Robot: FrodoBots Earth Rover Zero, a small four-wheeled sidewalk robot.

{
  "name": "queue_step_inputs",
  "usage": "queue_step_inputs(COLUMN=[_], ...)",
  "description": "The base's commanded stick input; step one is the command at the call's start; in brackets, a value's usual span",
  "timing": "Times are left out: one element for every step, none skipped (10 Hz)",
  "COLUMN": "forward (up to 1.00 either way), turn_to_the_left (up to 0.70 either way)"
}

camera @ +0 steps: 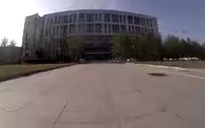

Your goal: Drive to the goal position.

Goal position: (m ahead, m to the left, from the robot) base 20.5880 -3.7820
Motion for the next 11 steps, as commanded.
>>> queue_step_inputs(forward=[1.00, 1.00, 1.00, 1.00, 1.00, 1.00, 1.00, 1.00, 1.00, 1.00, 1.00], turn_to_the_left=[0.01, 0.01, 0.01, 0.01, 0.01, 0.01, 0.01, 0.01, 0.01, 0.01, 0.01])
